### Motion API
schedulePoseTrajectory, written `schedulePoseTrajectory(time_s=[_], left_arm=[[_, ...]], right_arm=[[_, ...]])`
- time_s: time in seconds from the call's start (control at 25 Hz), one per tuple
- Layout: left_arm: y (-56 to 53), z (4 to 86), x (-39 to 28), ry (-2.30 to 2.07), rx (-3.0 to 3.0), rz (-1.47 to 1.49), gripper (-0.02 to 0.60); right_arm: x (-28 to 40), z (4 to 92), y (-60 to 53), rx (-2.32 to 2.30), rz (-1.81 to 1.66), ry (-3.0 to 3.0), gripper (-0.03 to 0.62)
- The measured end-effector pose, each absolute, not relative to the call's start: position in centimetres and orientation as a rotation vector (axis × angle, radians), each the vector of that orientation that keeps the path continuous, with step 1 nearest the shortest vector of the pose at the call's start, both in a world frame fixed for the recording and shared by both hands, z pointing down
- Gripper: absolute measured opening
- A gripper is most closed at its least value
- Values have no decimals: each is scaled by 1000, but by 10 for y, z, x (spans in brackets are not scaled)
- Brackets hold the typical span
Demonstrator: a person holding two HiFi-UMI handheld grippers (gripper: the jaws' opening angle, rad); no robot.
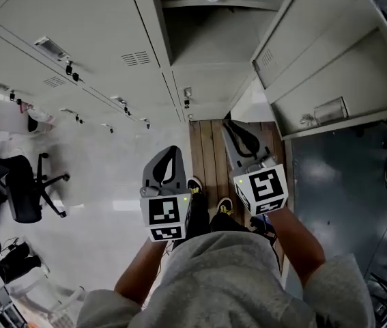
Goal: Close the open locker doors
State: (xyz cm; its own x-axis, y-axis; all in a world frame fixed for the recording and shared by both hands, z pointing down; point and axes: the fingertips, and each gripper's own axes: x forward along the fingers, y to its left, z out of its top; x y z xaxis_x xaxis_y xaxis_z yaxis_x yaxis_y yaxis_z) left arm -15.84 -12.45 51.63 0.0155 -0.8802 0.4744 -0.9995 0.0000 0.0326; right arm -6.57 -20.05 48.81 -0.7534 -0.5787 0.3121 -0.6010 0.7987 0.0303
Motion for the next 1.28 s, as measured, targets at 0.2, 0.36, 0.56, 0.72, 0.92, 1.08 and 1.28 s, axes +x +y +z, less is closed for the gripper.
schedulePoseTrajectory(time_s=[0.2, 0.36, 0.56, 0.72, 0.92, 1.08, 1.28], left_arm=[[-96, 469, -98, -1901, 2016, 407, 9], [-80, 436, -49, -1894, 2066, 376, 9], [-68, 404, -9, -1937, 2126, 360, 9], [-52, 397, 8, -1996, 2110, 395, 9], [-35, 397, 16, -2049, 2066, 379, 9], [-31, 395, 19, -2062, 2053, 363, 9], [-26, 386, 21, -2084, 2049, 361, 9]], right_arm=[[6, 439, -141, 939, 48, -2711, 54], [63, 403, -117, 1052, 91, -2745, 54], [106, 382, -102, 1142, 128, -2783, 54], [130, 377, -93, 1148, 133, -2810, 54], [153, 369, -94, 1158, 101, -2841, 54], [167, 363, -101, 1179, 97, -2861, 54], [174, 358, -119, 1177, 119, -2877, 54]])
